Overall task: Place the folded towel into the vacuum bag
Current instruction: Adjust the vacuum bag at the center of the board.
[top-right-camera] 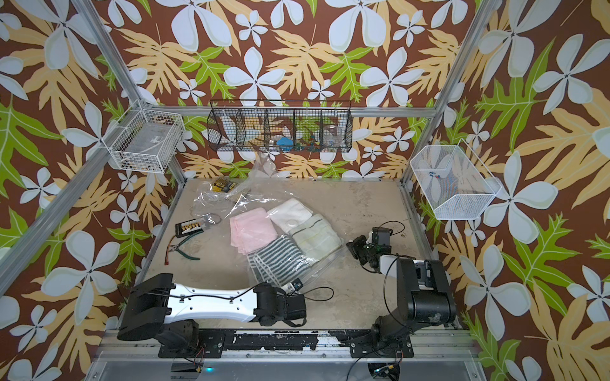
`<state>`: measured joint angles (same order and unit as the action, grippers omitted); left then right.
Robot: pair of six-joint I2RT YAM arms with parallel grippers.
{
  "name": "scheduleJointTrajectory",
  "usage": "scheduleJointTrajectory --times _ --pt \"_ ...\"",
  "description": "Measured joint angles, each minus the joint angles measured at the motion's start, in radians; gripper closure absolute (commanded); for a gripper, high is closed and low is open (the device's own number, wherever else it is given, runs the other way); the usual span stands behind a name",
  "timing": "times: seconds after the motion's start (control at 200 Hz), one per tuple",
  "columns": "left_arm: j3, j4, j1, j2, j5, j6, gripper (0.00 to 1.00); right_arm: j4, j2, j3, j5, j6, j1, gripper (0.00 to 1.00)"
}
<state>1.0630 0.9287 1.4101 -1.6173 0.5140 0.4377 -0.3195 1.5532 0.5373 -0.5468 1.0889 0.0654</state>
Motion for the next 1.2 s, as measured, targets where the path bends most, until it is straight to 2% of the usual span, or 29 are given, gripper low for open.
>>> scheduleJointTrajectory --times 0.095,0.275,0.42,0.575,0.756,0.866,1.196 --pt "0.015 -0.003 0.009 0.019 0.028 -0.021 1.00 0.009 -0.027 0.011 -0.003 0.002 0.000 0.99" --pt "0.046 0.005 0.013 0.074 0.059 -0.050 1.00 0.058 -0.085 0.062 -0.005 -0.002 0.000 1.00" --pt "0.156 0.071 0.013 0.144 0.117 -0.058 1.00 0.157 -0.148 0.171 -0.024 -0.014 0.001 1.00" --pt "0.356 0.149 0.013 0.219 0.206 -0.077 1.00 0.310 -0.193 0.445 -0.048 -0.065 0.001 1.00" --pt "0.630 0.188 0.013 0.250 0.293 -0.138 1.00 0.462 -0.153 0.829 -0.053 -0.131 0.001 1.00" --pt "0.761 0.179 0.012 0.238 0.321 -0.202 1.00 0.539 -0.077 1.038 -0.095 -0.151 0.008 1.00" --pt "1.062 0.164 0.011 0.162 0.381 -0.367 1.00 0.732 0.065 1.493 -0.149 -0.154 0.030 1.00"
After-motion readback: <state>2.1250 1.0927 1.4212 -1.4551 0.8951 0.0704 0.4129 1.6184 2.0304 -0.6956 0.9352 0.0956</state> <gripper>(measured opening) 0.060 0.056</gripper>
